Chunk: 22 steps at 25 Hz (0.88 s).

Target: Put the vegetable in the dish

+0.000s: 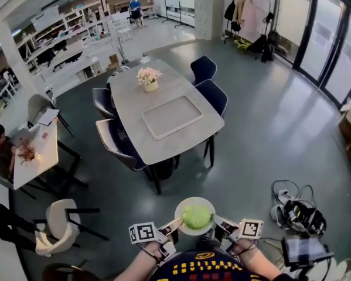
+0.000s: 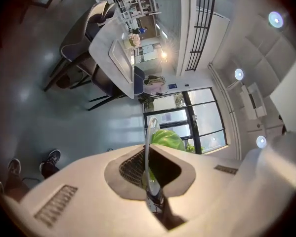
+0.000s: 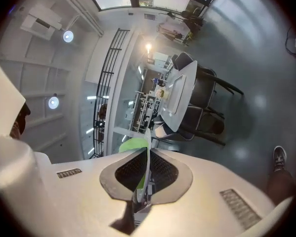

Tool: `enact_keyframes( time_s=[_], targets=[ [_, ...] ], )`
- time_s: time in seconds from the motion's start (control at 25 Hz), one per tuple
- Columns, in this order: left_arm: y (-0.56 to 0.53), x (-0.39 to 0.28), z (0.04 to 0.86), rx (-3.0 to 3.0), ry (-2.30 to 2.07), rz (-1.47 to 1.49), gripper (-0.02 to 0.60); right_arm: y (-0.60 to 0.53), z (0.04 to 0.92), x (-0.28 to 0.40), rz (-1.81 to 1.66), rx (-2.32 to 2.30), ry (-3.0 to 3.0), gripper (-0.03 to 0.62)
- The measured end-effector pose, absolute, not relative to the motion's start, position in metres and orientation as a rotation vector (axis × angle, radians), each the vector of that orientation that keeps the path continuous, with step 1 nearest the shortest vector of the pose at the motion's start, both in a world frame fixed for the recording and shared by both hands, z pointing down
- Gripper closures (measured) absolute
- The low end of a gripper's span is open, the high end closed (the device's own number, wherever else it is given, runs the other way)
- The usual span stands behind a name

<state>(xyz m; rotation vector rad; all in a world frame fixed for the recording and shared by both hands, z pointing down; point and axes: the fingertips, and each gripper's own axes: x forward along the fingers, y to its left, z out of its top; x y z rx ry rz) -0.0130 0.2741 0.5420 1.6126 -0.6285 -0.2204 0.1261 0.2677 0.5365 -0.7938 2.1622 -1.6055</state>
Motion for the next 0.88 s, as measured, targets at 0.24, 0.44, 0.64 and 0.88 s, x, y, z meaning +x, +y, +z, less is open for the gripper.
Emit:
enact_keyframes(
  time_s=[0.24, 0.44, 0.64, 0.88],
  targets=[
    [0.221, 0.047, 0.531, 1.592, -0.639, -0.269, 0.569, 0.205, 0.532, 0.190, -1.551, -0.839, 2.266, 0.574],
    [0.188, 0.069, 0.531, 1.612, -0.685, -0.266, 0.571, 0.171, 0.524, 0.210, -1.584, -0.777, 2.247, 0.574],
    [0.167, 0.078, 0.534, 1.572, -0.688, -0.296, 0.569, 0.145, 0.532, 0.222, -1.604, -0.813, 2.290, 0.574],
    [0.124, 0.073, 0.544, 1.592, -0.660, -0.301, 0.570, 0.107, 0.543, 0.214, -1.664, -0.793, 2.230, 0.574]
  ],
)
